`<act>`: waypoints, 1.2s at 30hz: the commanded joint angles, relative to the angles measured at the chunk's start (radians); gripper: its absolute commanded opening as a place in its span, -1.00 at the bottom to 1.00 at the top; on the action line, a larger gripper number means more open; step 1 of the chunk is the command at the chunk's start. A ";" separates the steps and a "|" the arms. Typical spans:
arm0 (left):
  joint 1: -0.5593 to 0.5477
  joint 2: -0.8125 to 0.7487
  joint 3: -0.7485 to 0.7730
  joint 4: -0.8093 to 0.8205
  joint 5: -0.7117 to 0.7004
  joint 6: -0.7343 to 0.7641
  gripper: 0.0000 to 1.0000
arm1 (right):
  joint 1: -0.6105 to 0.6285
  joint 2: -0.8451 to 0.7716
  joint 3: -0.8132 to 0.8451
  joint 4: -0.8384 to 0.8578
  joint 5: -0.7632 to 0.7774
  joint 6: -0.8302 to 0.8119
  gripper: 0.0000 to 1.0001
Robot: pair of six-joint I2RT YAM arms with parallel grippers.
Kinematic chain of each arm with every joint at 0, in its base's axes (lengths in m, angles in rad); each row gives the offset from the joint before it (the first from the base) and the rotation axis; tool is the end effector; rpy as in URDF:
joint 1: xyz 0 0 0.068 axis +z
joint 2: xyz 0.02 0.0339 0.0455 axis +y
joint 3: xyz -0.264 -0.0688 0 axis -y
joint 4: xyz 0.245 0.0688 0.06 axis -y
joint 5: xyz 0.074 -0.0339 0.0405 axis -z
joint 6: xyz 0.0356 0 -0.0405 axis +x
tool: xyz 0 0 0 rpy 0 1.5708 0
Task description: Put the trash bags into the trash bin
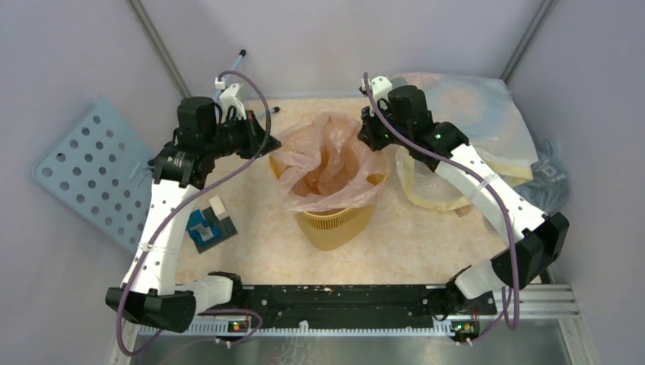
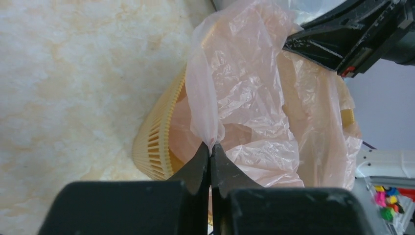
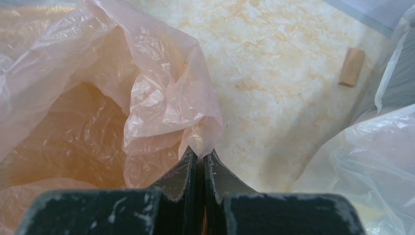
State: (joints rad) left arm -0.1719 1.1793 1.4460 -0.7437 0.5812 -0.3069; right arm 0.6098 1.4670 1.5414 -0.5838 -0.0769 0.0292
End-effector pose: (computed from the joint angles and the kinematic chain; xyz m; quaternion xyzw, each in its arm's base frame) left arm 0.2252 -0.0589 0.4323 0.0935 0.8265 -0.3559 0.4260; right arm 0.2674 0.1901 0.4007 -0.2653 0.8202 0.1903 0.4698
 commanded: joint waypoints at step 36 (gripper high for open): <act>0.132 -0.140 -0.395 0.207 -0.154 -0.019 -1.00 | -0.004 0.038 0.129 -0.143 0.029 0.023 -0.40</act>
State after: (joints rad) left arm -0.0463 1.0637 1.0653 -0.6277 0.3779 -0.3054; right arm 0.6098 1.5040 1.5921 -0.6693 -0.0738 0.0402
